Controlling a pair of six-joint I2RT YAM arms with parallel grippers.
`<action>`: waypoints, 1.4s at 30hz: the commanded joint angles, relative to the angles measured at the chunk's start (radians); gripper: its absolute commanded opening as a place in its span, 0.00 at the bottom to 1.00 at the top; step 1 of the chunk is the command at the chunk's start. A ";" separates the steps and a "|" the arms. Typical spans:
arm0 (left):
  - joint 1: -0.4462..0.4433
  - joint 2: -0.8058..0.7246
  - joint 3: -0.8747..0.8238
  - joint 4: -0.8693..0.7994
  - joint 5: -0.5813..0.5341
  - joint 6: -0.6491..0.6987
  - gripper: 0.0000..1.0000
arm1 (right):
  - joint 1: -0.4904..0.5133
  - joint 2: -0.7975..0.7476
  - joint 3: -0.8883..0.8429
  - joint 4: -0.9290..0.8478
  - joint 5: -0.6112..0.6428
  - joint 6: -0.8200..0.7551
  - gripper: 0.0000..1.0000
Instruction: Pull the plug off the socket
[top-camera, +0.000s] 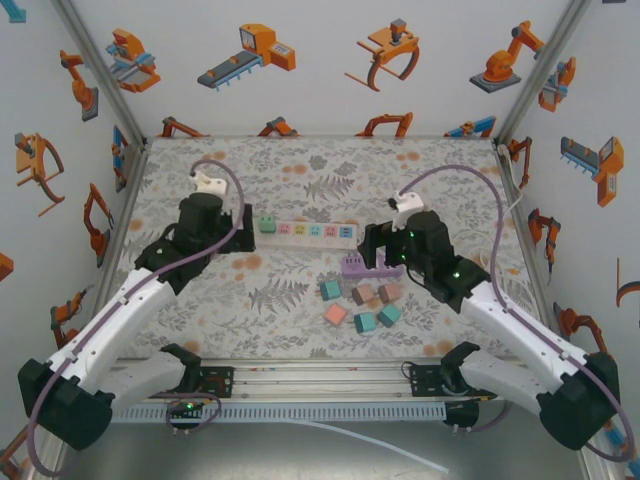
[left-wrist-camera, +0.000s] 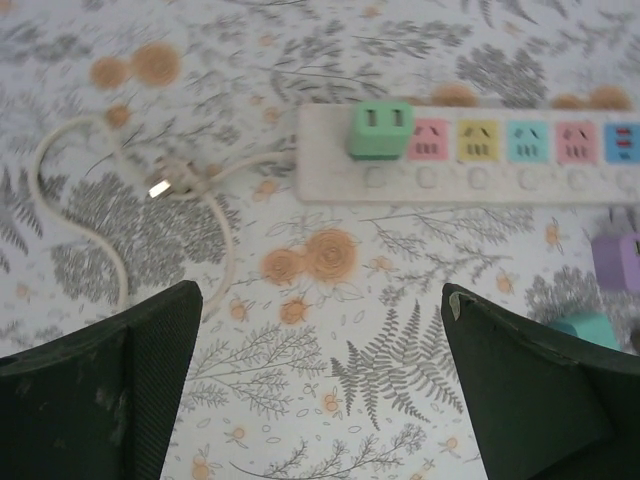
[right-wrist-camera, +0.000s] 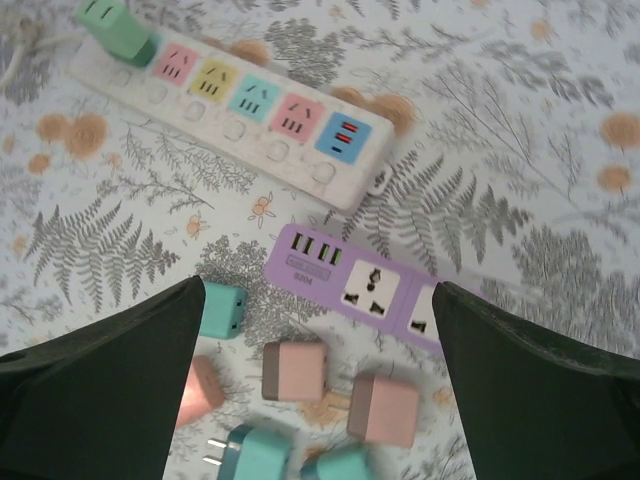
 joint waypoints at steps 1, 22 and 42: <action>0.107 -0.043 -0.027 -0.081 0.025 -0.197 0.97 | 0.010 0.101 0.104 0.084 -0.159 -0.243 0.86; 0.430 0.391 0.033 0.089 0.562 -0.579 0.97 | 0.141 1.003 1.168 -0.554 -0.363 -0.599 0.99; 0.343 0.643 0.081 0.142 0.483 -0.627 0.75 | 0.173 1.434 1.506 -0.370 -0.416 -0.534 0.61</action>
